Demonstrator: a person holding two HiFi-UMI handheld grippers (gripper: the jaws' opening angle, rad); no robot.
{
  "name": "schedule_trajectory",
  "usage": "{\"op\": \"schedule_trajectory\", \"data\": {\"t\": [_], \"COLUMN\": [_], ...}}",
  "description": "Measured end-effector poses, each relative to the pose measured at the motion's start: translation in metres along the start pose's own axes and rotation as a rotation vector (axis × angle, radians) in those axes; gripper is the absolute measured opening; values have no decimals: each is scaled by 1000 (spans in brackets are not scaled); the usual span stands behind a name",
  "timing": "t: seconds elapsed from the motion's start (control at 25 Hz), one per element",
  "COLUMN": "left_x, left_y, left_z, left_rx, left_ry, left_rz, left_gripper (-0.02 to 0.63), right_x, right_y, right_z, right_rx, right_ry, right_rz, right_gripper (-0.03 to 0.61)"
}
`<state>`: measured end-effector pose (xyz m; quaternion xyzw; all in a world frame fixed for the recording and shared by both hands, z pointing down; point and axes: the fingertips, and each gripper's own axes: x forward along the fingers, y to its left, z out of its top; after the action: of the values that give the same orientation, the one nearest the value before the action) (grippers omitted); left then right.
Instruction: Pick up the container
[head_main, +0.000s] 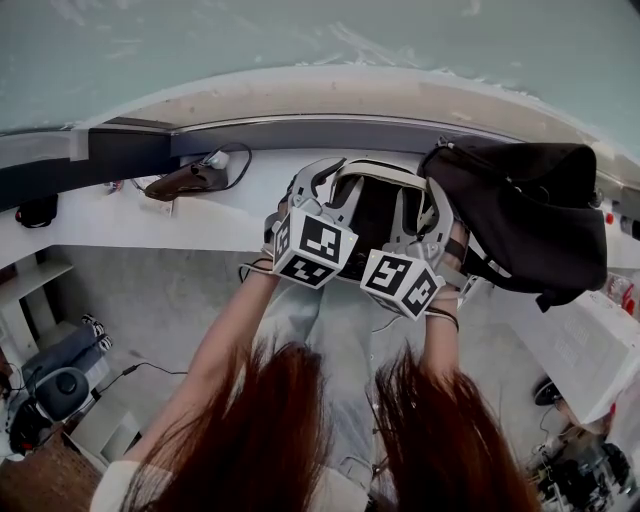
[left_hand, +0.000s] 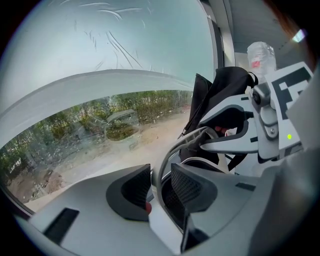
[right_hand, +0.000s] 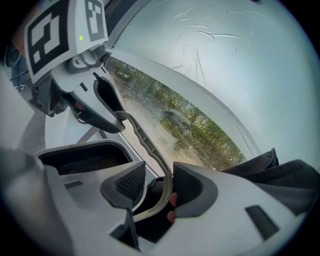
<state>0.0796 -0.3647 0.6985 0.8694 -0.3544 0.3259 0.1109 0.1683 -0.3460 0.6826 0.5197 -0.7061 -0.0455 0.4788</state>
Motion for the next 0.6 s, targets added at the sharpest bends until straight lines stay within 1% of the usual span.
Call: {"op": "schedule_trajectory", "data": {"t": [0.2, 0.32, 0.52, 0.6], "left_x": [1, 1, 1, 2], "left_y": [1, 2, 3, 3], "left_z": [2, 1, 2, 2], "left_rx": [-15, -5, -5, -4], "left_ry": [0, -4, -7, -9], "left_rz": [5, 12, 18, 21], "left_gripper": [117, 115, 104, 104], "right_x": [4, 9, 13, 13], "right_y": [-1, -3, -11, -12], "right_z": [0, -1, 0, 1], "right_rx": [-5, -9, 9, 8], "right_ry": [5, 9, 19, 16], "right_rz": [2, -9, -57, -71], "right_gripper": [167, 167, 167, 144]}}
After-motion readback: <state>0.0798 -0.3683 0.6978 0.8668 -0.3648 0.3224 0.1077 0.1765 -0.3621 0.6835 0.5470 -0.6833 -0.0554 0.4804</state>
